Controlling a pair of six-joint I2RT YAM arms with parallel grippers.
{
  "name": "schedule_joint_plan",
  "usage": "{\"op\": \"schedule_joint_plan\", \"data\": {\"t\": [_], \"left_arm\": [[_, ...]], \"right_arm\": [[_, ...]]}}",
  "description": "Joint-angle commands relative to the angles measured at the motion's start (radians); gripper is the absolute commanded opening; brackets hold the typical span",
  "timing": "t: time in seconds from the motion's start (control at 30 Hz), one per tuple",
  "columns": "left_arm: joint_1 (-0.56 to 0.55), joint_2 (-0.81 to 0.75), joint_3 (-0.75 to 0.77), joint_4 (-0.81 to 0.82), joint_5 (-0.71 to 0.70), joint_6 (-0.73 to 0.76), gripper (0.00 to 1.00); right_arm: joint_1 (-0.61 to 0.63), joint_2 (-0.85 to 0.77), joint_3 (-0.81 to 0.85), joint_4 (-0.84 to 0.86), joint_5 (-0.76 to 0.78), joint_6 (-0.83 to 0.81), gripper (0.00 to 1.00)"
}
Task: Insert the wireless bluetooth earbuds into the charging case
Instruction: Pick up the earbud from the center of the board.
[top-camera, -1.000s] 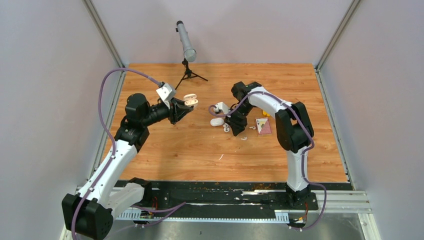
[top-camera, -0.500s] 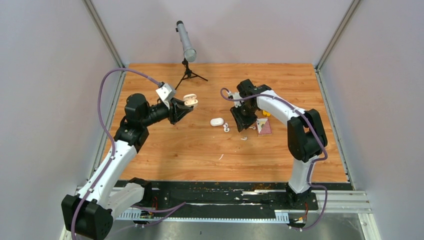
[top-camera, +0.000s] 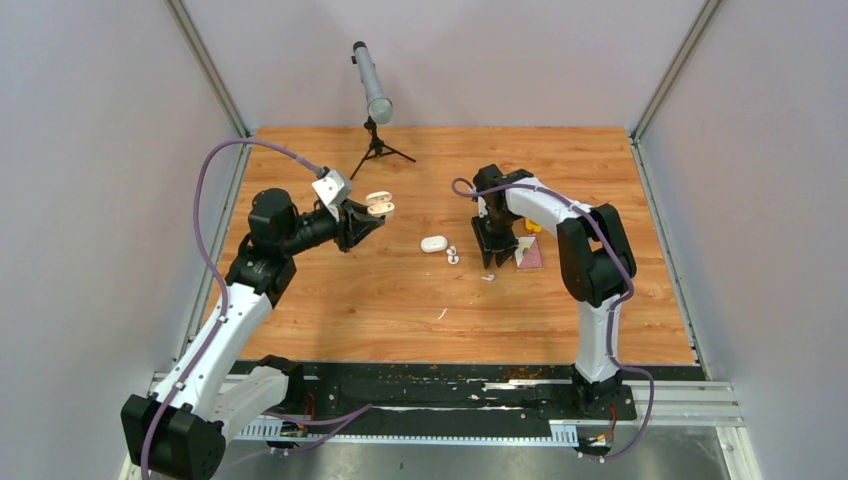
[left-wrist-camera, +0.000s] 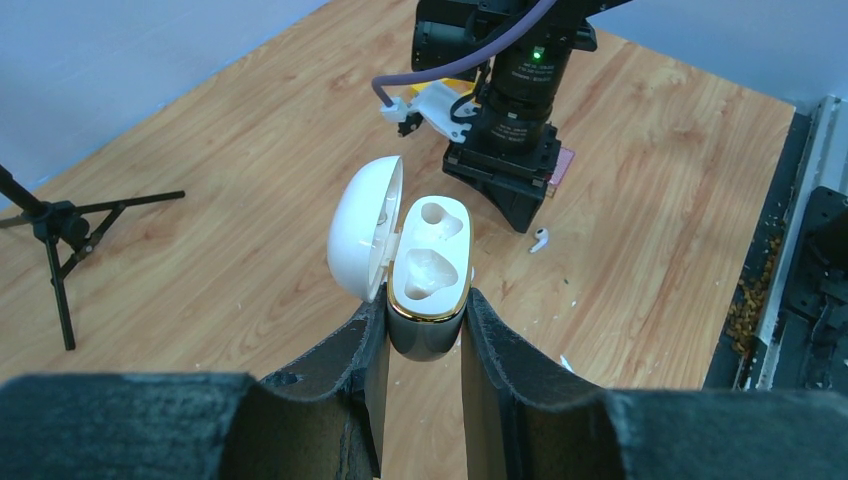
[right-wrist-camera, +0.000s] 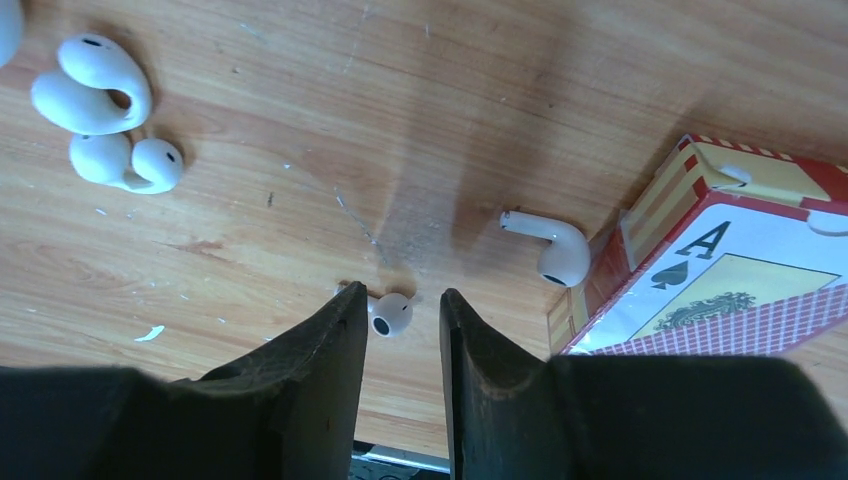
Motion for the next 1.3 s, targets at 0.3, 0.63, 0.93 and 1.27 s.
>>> {"op": "schedule_joint_plan", "data": {"t": [0.3, 0.63, 0.93, 1.27], "left_arm": [[0.004, 0.012, 0.057, 0.021, 0.017, -0.004, 0.01], [0.004, 0.001, 0.049, 0.022, 0.021, -0.012, 0.01], [0.004, -0.005, 0.047, 0.022, 0.018, -0.01, 0.01], [0.004, -0.001, 0.039, 0.055, 0.021, -0.018, 0.01]], "right_arm": [[0.015, -0.015, -0.039, -0.051, 0.004, 0.076, 0.31], [0.031, -0.02, -0.064, -0.049, 0.02, 0.067, 0.33], [0.041, -0.03, -0.085, -0.047, 0.004, 0.057, 0.35], [0.045, -0.021, -0.094, -0.03, -0.001, 0.037, 0.24]]}}
